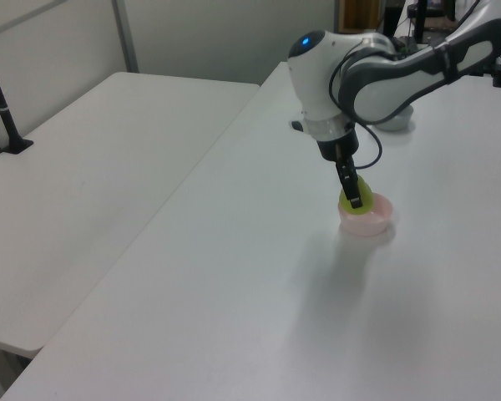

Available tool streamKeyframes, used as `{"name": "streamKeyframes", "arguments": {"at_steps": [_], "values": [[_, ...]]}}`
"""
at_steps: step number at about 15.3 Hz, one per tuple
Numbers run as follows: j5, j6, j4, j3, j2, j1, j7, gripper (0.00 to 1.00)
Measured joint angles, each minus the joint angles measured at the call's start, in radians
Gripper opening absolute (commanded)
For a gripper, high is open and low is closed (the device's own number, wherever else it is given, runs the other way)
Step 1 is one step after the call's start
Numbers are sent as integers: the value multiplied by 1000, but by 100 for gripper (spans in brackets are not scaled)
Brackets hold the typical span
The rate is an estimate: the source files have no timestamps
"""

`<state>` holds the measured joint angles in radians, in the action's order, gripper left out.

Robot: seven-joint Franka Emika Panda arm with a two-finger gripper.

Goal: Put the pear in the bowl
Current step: 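Carry the pear over the pink bowl and lower it in, then open the gripper to release the pear and raise it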

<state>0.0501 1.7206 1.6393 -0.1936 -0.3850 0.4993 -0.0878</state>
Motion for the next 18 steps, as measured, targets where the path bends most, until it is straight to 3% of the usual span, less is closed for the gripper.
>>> {"name": "streamKeyframes", "arguments": {"at_steps": [1, 2, 4, 13, 18], "values": [[5, 14, 9, -1, -6, -1, 0, 37], [7, 33, 20, -1, -9, -2, 0, 52], [13, 57, 44, -2, -15, -2, 0, 98], [16, 65, 45, -2, -14, -14, -2, 100], [16, 62, 24, -1, 79, -52, 32, 100]]}}
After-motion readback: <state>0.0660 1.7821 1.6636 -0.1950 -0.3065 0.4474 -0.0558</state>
